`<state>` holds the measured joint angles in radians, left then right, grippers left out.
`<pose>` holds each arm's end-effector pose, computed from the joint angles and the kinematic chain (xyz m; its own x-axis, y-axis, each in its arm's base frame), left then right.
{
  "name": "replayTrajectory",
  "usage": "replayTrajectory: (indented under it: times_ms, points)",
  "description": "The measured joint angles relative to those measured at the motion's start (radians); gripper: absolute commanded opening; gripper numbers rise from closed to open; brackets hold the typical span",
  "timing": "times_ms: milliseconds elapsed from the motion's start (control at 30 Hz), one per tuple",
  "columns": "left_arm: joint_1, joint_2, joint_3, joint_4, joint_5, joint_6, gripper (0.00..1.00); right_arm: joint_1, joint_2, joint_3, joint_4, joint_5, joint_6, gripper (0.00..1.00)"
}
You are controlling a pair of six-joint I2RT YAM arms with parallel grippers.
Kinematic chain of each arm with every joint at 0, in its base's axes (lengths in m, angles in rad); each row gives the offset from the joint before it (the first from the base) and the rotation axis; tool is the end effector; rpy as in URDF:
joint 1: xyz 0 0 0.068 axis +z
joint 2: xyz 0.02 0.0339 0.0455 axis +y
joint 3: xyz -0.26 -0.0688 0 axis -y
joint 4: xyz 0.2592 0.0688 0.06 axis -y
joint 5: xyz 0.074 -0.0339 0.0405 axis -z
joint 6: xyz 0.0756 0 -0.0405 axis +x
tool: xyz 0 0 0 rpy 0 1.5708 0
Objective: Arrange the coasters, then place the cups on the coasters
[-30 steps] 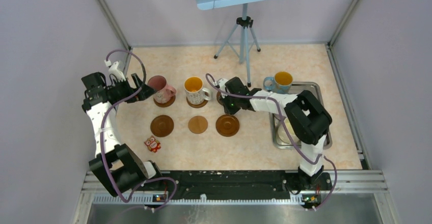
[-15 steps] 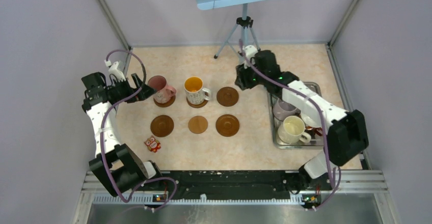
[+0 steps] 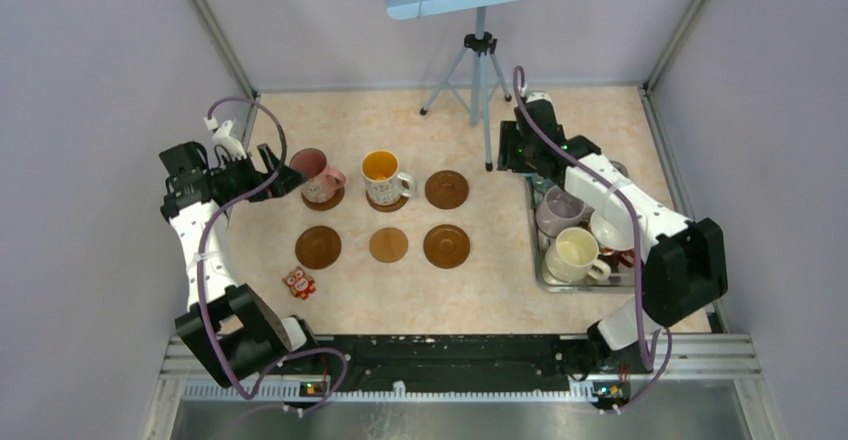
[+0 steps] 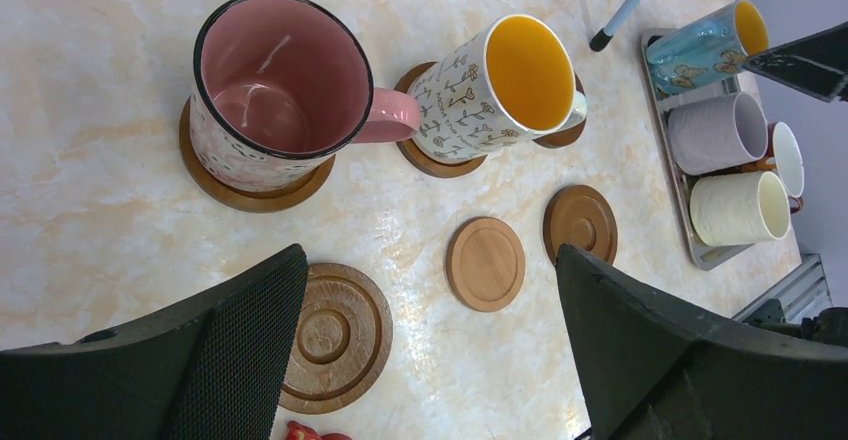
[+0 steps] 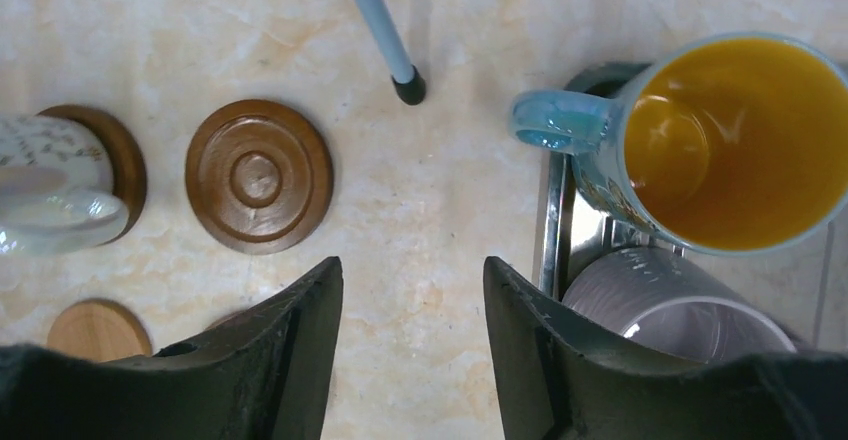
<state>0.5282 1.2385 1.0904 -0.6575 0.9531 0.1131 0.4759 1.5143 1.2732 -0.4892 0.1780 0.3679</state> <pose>0.2746 0.0889 0.2954 -0.5969 -0.2726 -0.7546 0.2649 0.8208 -0.5060 0.3456 0.1631 0.2705 -0.6733 0.0512 -0.7376 -0.0981 0.9826 0.1577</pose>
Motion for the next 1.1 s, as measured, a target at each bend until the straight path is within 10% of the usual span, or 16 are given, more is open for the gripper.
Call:
replayTrajectory:
  times_ms: [1100]
  points:
    - [0.000,-0.019,-0.007,0.007,0.000,-0.007,0.99,-0.232,0.222,0.055,-0.093,0.125,0.101,0.64]
